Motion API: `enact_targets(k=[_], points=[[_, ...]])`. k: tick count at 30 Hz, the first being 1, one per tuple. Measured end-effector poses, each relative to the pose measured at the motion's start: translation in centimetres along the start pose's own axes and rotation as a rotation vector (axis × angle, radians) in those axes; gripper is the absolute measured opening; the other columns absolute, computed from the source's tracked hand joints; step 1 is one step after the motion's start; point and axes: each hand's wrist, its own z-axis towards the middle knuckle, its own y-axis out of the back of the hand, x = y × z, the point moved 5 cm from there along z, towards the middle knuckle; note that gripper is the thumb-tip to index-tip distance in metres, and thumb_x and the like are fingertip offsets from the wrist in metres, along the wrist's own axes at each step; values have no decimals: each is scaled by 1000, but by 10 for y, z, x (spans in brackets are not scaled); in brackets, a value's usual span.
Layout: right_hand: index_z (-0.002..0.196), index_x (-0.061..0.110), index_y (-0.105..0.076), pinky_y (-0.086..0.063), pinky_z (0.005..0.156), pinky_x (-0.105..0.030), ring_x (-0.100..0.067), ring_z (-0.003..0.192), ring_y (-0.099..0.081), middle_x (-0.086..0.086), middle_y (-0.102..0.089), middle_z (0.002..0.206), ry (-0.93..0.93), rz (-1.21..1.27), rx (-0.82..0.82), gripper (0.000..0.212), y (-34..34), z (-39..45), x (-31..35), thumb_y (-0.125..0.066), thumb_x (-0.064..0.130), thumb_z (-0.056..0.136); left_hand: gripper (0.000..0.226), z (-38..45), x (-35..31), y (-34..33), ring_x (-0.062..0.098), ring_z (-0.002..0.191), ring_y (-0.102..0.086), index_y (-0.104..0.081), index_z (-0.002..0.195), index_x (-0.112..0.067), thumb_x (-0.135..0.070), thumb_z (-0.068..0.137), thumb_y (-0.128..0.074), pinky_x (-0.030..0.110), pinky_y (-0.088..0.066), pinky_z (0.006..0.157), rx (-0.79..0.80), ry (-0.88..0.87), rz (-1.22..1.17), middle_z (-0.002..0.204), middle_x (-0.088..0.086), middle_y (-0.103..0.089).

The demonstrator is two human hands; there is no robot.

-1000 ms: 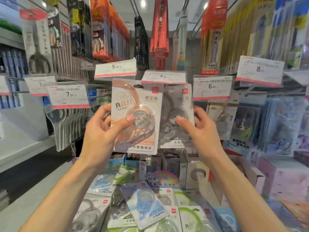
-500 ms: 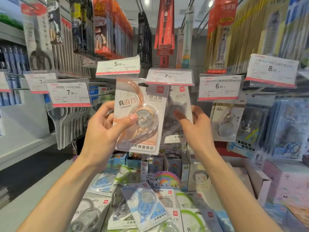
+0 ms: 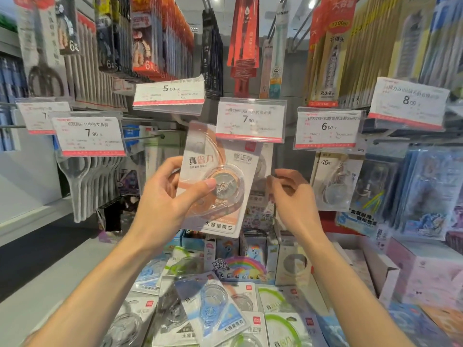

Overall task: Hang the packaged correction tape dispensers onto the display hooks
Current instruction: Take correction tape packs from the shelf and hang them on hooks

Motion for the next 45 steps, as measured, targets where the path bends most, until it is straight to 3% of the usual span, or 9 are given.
enact_targets(k=[4,9,14,17,24,28,34,41,45], points=[[111,34,-65,-50,79,-5,10,93,-67,17,-72,99,150,85,-105,12,19,-23,10,-67,31,99,42,-2,21,-18,12,91,-77,-64,114,-18,-25,76,-83,20,-59,71,33,70,12,104,-6,-80],[114,32,-70,-54,82,-10,5,100,-71,22,-77,106,91,166,184,33,4,-42,19,-71,52,88,36,0,42,-43,9,93,-76,-66,115,-22,-17,84,-82,16,-56,72,56,117,8,104,-8,-80],[113,17,-66,-60,75,-19,-11,95,-78,8,-82,102,5,329,138,26,13,-36,9,-78,23,90,36,6,37,-45,0,98,-70,-64,119,-35,-26,87,-78,14,-53,82,70,47,169,106,-17,-75],[111,19,-65,-60,71,-20,-14,91,-79,6,-82,100,-2,318,91,21,23,-33,0,-76,23,93,42,16,20,-37,3,99,-68,-57,124,-35,-33,85,-72,16,-51,89,33,-13,200,109,-13,-73],[109,29,-64,-60,75,-19,-8,95,-77,13,-80,104,84,232,120,18,24,-33,5,-74,29,95,32,23,-33,-36,15,77,-72,-63,120,-12,-20,90,-70,22,-54,65,45,-152,21,92,5,-78],[115,31,-61,-63,77,-25,-7,95,-77,15,-79,105,138,245,133,23,16,-26,20,-73,26,96,20,25,-49,-38,13,60,-67,-64,106,-14,-21,88,-67,22,-50,54,38,-142,-67,75,-1,-76],[112,36,-59,-54,74,-11,4,96,-73,24,-76,106,210,230,147,24,2,-8,46,-74,29,95,10,32,-51,-40,14,54,-64,-62,93,-20,-27,87,-65,24,-46,49,-3,-57,-134,69,1,-74],[110,42,-63,-66,80,-39,-10,93,-78,16,-80,103,233,240,162,25,-7,-3,49,-74,31,90,6,37,-56,-41,13,53,-63,-62,95,-17,-22,97,-64,23,-46,49,0,-84,-150,67,0,-73],[112,36,-66,-65,82,-40,-13,94,-78,12,-81,101,239,256,141,23,-5,2,53,-76,35,91,7,38,-58,-41,13,53,-63,-61,95,-17,-22,99,-63,22,-46,48,0,-91,-149,67,0,-73]])
